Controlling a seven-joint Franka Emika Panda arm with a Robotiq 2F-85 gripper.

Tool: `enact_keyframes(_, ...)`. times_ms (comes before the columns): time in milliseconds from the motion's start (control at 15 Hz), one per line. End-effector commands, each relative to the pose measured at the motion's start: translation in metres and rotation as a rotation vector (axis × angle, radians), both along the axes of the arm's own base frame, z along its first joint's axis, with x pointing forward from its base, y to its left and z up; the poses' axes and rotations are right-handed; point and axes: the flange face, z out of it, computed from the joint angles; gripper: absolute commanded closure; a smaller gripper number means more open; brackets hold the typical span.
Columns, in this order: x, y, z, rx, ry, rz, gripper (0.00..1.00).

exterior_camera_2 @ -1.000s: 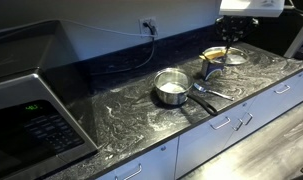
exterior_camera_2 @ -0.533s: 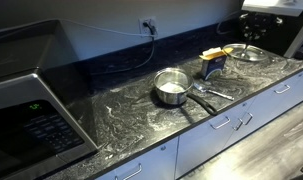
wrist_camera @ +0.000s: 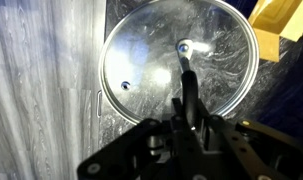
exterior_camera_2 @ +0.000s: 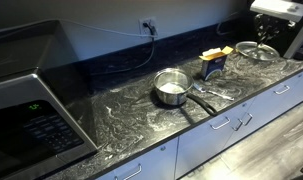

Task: Remove the lid from the pot

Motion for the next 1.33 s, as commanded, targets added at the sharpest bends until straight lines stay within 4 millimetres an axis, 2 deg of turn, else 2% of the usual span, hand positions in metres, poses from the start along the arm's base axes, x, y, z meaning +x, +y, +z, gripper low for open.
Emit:
enact_keyframes(0, -0.009, -0.016, 0.007, -0.044, -0.033, -0.100, 0.96)
enact_keyframes(67, -0.010, -0.014, 0.007, -0.059, -0.030, -0.113, 0.96)
enact_keyframes(133, -0.011, 0.003, 0.009, -0.063, -0.033, -0.093, 0.96)
enact_keyframes(200, -0.004, -0.015, -0.001, -0.050, -0.005, -0.086, 0.85)
enact_keyframes(400, -0.002, -0.003, -0.001, -0.053, -0.008, -0.081, 0.85)
enact_keyframes(467, -0.001, 0.000, -0.001, -0.053, -0.008, -0.077, 0.96)
enact_keyframes(533, 0.008, -0.001, -0.006, -0.055, -0.006, -0.102, 0.96)
enact_keyframes(933, 0.039, -0.016, -0.032, -0.071, -0.013, -0.224, 0.96)
enact_keyframes(1267, 0.059, -0.040, -0.048, -0.095, -0.022, -0.357, 0.96)
